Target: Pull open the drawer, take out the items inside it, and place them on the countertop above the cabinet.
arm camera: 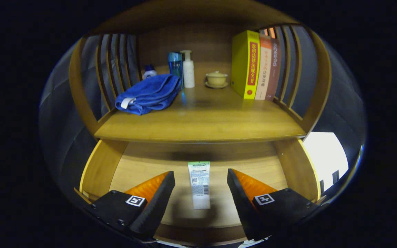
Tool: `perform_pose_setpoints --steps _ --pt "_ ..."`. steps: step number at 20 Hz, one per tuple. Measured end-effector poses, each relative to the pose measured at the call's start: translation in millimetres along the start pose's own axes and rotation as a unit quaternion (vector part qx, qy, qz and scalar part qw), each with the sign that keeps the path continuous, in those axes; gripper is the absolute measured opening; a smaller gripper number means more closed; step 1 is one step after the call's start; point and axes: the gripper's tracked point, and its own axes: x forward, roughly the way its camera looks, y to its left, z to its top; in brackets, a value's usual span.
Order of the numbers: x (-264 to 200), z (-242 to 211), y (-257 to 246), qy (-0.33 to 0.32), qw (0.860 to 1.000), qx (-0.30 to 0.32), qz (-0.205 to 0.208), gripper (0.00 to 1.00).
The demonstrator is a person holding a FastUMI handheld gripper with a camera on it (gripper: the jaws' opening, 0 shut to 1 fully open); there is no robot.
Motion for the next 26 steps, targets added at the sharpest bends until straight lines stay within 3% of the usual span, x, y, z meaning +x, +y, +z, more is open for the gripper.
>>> perform_pose_setpoints --steps 8,14,19,23,26 --pt "49.0 -39.7 7.9 0.138 0.990 0.003 0.000 0.97" --pt "68.3 -61.5 13.2 0.199 0.980 0.027 0.007 0.93" --pt "69.2 -66.6 5.6 0.238 0.971 0.026 -0.006 0.72" --pt "61.3 -44.7 2.9 0.236 0.972 0.013 -0.007 0.58" --pt "51.2 -18.0 11.0 0.220 0.975 0.037 0.007 0.49"
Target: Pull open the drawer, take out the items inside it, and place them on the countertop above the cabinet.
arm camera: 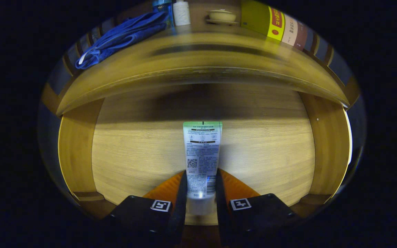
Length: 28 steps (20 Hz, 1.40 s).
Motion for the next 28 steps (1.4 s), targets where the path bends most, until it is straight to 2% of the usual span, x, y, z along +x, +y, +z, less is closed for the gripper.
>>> perform_pose_setpoints --steps 3,4,6,14,18,23,28 --pt "-35.8 32.0 8.7 -0.036 0.999 -0.004 0.008 0.49" --pt "-24.6 14.9 10.1 -0.042 0.999 -0.009 0.012 0.49" --pt "-15.2 17.3 4.4 -0.054 0.998 -0.013 0.021 0.48" --pt "-40.0 30.0 2.0 -0.120 0.991 -0.010 0.053 0.48" --pt "-72.5 40.1 8.6 -0.157 0.986 -0.021 0.055 0.49" --pt "-102.1 75.1 13.1 -0.209 0.976 -0.020 0.057 0.48" --pt "-107.8 114.4 19.6 -0.246 0.967 -0.015 0.062 0.48"
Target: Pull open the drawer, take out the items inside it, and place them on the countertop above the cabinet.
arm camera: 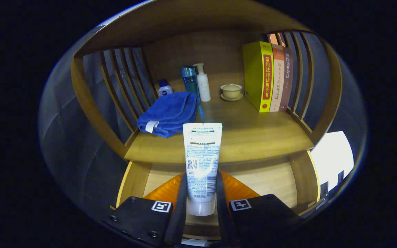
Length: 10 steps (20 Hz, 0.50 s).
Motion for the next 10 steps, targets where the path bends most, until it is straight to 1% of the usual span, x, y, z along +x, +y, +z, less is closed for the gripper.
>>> perform_pose_setpoints --steps 2,5,10 --pt "14.5 13.7 -0.6 -0.010 1.000 0.002 -0.001 0.48" --pt "41.3 29.8 -10.4 -0.018 1.000 0.003 -0.014 0.48" --pt "86.1 50.6 -35.8 -0.027 0.998 -0.001 -0.051 0.48"
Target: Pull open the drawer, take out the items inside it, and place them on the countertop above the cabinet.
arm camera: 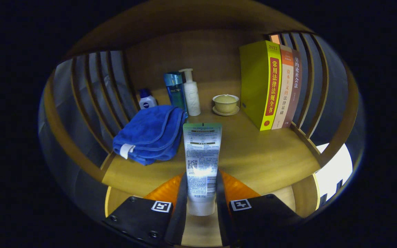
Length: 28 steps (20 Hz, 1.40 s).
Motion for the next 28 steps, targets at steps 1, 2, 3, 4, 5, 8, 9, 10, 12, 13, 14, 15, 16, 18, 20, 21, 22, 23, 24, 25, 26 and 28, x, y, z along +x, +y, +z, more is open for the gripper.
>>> perform_pose_setpoints --steps 1,2,3,4,5,8,9,10,12,13,14,15,16,18,20,21,22,23,24,25,26,28 --pt "6.5 -0.8 -1.8 0.002 1.000 0.003 -0.003 0.48" --pt "12.2 -3.1 -1.4 0.010 1.000 0.003 -0.003 0.49" --pt "15.9 -1.2 -1.1 0.008 1.000 0.006 -0.003 0.49" --pt "19.7 -1.8 -2.7 0.010 1.000 0.008 -0.006 0.49" --pt "22.7 -0.5 -3.2 0.008 1.000 0.011 -0.007 0.49" --pt "27.7 -2.2 -4.8 0.012 1.000 0.017 -0.011 0.48" --pt "29.0 -2.8 -4.5 0.014 1.000 0.017 -0.013 0.49" --pt "30.7 -4.7 -6.3 0.017 1.000 0.016 -0.016 0.49" --pt "32.4 -9.6 -6.6 0.024 0.999 0.011 -0.020 0.50" --pt "34.1 -12.6 -7.0 0.027 0.999 0.011 -0.021 0.51" --pt "36.7 -11.2 -6.2 0.019 0.999 0.015 -0.022 0.52" --pt "39.5 -10.9 -6.9 0.016 0.999 0.017 -0.023 0.52" --pt "39.1 -10.7 -7.4 0.014 1.000 0.018 -0.021 0.53" --pt "40.4 -10.3 -7.9 0.012 1.000 0.017 -0.019 0.55" --pt "39.2 -10.1 -7.1 0.010 1.000 0.017 -0.014 0.58" --pt "39.7 -9.7 -9.4 0.008 1.000 0.018 -0.015 0.59" --pt "36.7 -7.1 -9.9 0.001 1.000 0.021 -0.012 0.61" --pt "34.9 -3.6 -9.8 -0.007 1.000 0.025 -0.008 0.67" --pt "31.6 -0.1 -11.6 -0.017 0.999 0.029 -0.008 0.72" --pt "28.1 3.1 -13.1 -0.026 0.999 0.031 -0.006 0.78" --pt "25.3 4.7 -13.9 -0.032 0.999 0.031 -0.005 0.79" --pt "18.3 6.6 -16.4 -0.041 0.999 0.027 -0.004 0.90"
